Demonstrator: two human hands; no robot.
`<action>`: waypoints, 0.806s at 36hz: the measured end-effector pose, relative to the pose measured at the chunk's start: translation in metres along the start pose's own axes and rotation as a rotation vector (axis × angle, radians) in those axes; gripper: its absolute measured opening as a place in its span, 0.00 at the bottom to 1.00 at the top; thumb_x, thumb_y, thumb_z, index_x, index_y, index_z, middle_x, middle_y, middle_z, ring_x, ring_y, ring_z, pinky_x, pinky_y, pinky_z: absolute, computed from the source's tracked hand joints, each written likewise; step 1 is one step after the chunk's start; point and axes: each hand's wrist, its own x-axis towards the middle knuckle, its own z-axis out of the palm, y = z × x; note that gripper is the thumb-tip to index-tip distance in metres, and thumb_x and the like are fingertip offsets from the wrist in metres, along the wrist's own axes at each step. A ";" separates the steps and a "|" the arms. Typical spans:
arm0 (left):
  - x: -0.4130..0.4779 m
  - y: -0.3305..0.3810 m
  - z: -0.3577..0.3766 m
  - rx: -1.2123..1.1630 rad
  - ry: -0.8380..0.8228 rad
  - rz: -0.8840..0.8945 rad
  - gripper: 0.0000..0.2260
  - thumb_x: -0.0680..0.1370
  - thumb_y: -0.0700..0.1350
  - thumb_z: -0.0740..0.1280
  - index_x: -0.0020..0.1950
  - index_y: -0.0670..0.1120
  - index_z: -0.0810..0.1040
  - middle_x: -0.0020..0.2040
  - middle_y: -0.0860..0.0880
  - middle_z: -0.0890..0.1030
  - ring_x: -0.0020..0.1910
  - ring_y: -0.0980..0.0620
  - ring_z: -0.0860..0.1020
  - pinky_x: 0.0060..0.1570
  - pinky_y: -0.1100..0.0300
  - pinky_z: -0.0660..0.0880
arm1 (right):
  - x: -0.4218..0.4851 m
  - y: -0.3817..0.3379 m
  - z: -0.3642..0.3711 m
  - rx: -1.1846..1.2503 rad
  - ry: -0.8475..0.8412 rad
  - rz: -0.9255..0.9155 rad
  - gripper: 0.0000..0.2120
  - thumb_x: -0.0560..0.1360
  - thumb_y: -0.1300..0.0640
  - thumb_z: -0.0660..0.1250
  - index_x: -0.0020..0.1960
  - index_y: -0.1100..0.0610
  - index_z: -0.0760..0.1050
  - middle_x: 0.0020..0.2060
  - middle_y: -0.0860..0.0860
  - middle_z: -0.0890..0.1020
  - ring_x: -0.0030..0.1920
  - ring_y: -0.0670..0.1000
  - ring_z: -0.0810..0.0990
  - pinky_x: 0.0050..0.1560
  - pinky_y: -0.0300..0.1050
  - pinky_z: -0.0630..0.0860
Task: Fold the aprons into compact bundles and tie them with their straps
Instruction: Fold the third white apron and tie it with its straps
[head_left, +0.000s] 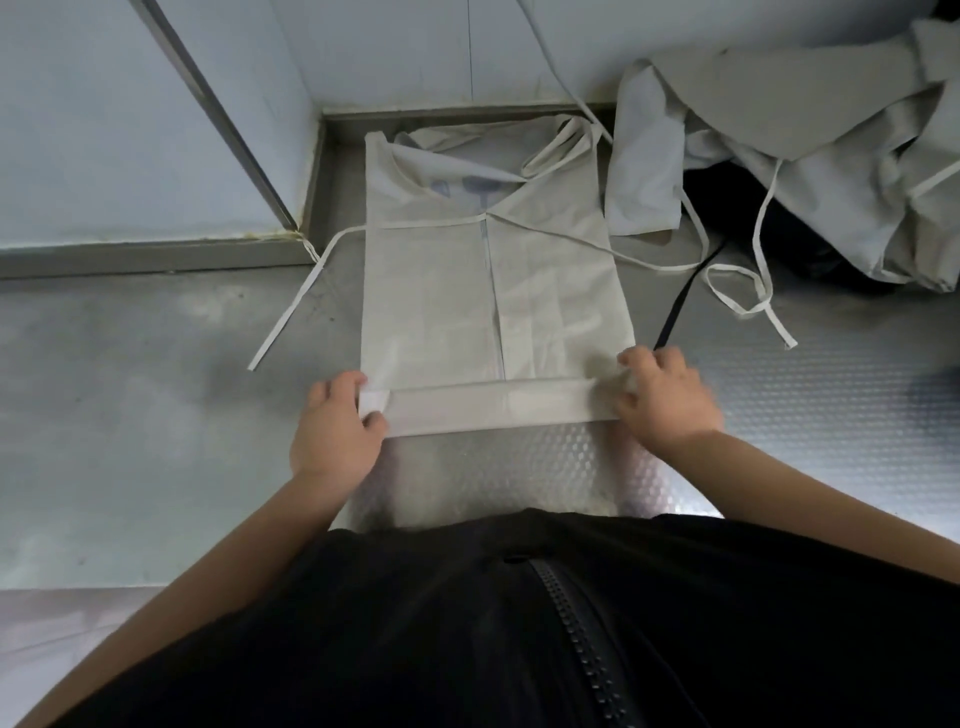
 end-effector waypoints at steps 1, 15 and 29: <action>0.000 -0.001 0.001 0.045 0.032 0.094 0.22 0.74 0.37 0.64 0.67 0.48 0.71 0.61 0.44 0.72 0.57 0.41 0.72 0.53 0.51 0.71 | 0.000 0.001 0.002 -0.076 0.028 -0.089 0.17 0.77 0.55 0.60 0.65 0.54 0.70 0.58 0.58 0.72 0.57 0.62 0.72 0.56 0.52 0.67; 0.002 -0.017 -0.003 0.088 -0.224 0.424 0.35 0.63 0.69 0.61 0.64 0.52 0.76 0.65 0.57 0.73 0.64 0.56 0.70 0.63 0.60 0.61 | 0.004 0.018 0.000 -0.038 -0.024 -0.369 0.31 0.73 0.36 0.47 0.59 0.51 0.79 0.57 0.52 0.81 0.55 0.59 0.79 0.55 0.51 0.69; 0.039 0.008 -0.014 -0.355 -0.107 -0.081 0.04 0.77 0.45 0.67 0.51 0.48 0.78 0.45 0.47 0.81 0.42 0.49 0.76 0.37 0.61 0.67 | 0.034 0.011 -0.016 0.425 -0.070 0.042 0.24 0.77 0.51 0.65 0.68 0.58 0.62 0.50 0.57 0.76 0.55 0.60 0.76 0.45 0.43 0.66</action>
